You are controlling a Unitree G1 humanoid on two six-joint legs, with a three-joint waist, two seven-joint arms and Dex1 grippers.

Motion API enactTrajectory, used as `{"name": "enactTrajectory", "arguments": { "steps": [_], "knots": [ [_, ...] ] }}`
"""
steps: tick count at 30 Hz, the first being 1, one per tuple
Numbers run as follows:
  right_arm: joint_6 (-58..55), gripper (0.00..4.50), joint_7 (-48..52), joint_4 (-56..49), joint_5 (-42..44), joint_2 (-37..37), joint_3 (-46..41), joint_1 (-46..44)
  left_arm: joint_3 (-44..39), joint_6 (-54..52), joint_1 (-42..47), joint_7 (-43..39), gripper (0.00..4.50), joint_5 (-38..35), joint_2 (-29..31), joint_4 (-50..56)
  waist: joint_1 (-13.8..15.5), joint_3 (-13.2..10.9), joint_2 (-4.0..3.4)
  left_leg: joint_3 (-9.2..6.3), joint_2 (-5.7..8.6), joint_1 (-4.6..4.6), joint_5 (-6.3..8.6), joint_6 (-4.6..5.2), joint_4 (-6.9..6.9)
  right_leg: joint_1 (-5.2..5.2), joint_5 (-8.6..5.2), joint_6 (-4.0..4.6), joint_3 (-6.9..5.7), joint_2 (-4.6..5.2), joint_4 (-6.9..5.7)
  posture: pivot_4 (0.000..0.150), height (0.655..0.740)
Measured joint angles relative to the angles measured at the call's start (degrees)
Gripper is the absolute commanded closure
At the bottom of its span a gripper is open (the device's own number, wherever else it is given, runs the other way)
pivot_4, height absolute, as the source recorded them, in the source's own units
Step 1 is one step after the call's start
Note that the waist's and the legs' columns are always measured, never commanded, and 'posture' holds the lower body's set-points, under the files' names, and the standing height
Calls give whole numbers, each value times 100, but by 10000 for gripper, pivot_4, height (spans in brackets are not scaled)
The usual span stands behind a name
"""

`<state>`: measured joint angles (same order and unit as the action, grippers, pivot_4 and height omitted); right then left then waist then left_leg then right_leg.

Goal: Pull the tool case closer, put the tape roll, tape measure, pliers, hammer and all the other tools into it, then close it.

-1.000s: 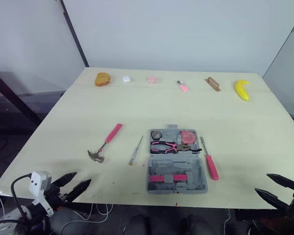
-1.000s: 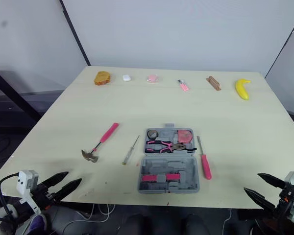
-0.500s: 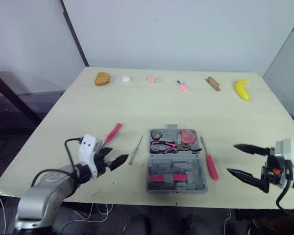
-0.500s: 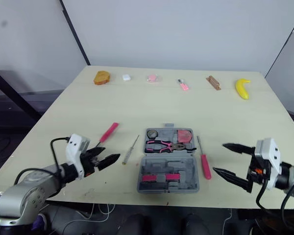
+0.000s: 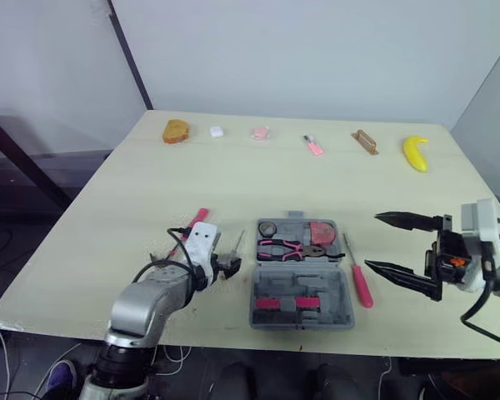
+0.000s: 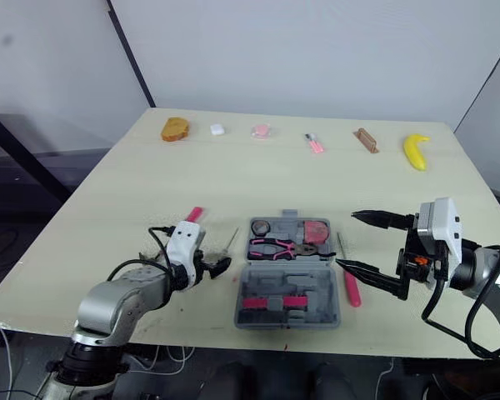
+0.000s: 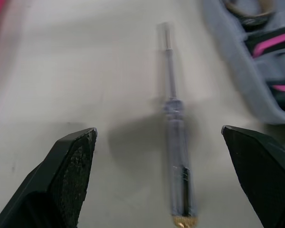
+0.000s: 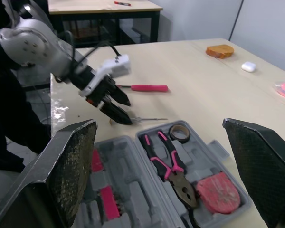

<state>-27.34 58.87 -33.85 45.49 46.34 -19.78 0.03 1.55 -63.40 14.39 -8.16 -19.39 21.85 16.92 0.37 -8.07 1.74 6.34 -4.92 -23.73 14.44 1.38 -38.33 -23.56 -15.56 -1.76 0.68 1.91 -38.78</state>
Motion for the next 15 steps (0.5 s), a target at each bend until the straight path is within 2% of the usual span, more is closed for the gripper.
{"name": "enactTrajectory", "arguments": {
  "steps": [4,5,6,9,10,12,13,15],
  "knots": [
    [44,405,94,0,6,3,5,58,146,9,159,178,0,190,-289,-203,30,0,0,-1,1,1,0,0,0,1,0,0,1,0,0,1500,7400],
    [51,0,114,2,6,4,5,87,160,29,166,211,5120,248,-346,-221,29,0,0,-1,1,1,0,0,0,1,0,0,1,0,0,1500,7400],
    [51,0,135,4,7,5,5,97,169,40,166,220,6931,272,-348,-236,28,0,-1,-2,1,2,0,0,0,1,0,0,1,0,-2,1500,7400],
    [65,0,217,12,4,29,5,143,78,35,157,223,21206,351,-414,-266,35,1,-2,-5,2,2,0,0,0,3,0,0,-2,0,-3,1500,7400],
    [85,0,243,17,0,30,5,153,49,38,142,222,27198,366,-421,-266,35,1,-2,-6,2,2,0,0,-1,3,0,0,-2,1,-2,1500,7400],
    [121,0,277,27,-20,30,5,179,6,63,111,211,33831,392,-417,-266,36,1,-2,-6,3,2,0,0,0,3,0,0,-2,2,-2,1500,7400],
    [139,0,308,55,-32,30,5,185,3,98,89,204,39017,423,-416,-271,37,1,-2,-6,4,2,0,0,-1,4,0,0,-3,2,-1,1500,7400],
    [152,0,328,85,-68,29,9,203,-4,177,49,176,44268,456,-419,-274,37,1,-2,-6,4,2,0,0,-1,4,0,0,-3,2,-2,1500,7400]
  ]
}}
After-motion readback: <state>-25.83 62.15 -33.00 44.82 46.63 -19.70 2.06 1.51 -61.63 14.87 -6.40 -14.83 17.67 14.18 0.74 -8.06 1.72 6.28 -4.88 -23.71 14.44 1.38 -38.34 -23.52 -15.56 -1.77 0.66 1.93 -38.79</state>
